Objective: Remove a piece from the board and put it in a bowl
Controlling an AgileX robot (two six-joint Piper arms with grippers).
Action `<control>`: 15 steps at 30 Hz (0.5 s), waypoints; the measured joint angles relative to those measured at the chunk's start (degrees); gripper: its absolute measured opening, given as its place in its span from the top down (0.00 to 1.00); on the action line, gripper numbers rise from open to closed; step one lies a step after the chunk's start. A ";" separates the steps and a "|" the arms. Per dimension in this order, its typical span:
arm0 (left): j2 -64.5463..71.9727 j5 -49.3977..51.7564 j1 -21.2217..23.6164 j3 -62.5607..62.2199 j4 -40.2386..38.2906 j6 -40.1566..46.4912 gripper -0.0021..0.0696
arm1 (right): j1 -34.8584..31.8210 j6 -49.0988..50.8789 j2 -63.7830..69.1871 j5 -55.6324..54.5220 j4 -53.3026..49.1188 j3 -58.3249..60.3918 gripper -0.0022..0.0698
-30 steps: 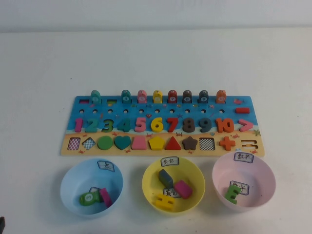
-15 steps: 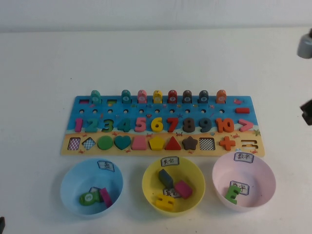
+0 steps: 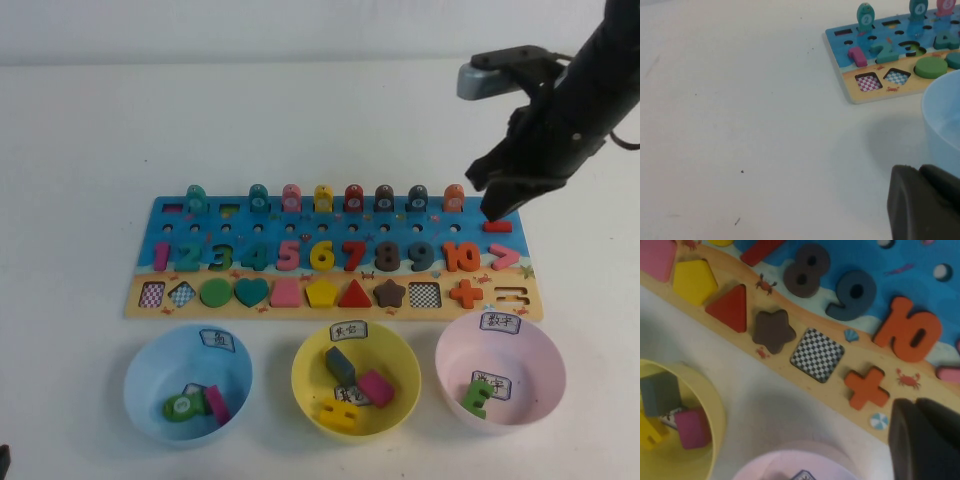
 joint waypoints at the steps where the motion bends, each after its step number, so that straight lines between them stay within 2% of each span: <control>1: 0.00 0.00 0.00 0.00 0.00 0.00 0.98 | 0.37 0.00 0.75 -0.11 0.14 -0.32 0.99; 8: 0.00 0.00 0.00 0.00 0.00 0.00 0.98 | 7.51 -1.33 5.27 -0.11 -4.89 -4.11 0.96; 12: 0.00 0.00 0.00 0.00 0.00 0.00 0.98 | 10.48 -1.15 8.47 -0.11 -6.61 -6.32 0.82; 15: 0.00 0.00 0.00 0.00 0.00 0.00 0.98 | 11.71 0.40 11.13 -0.11 -6.97 -7.72 0.65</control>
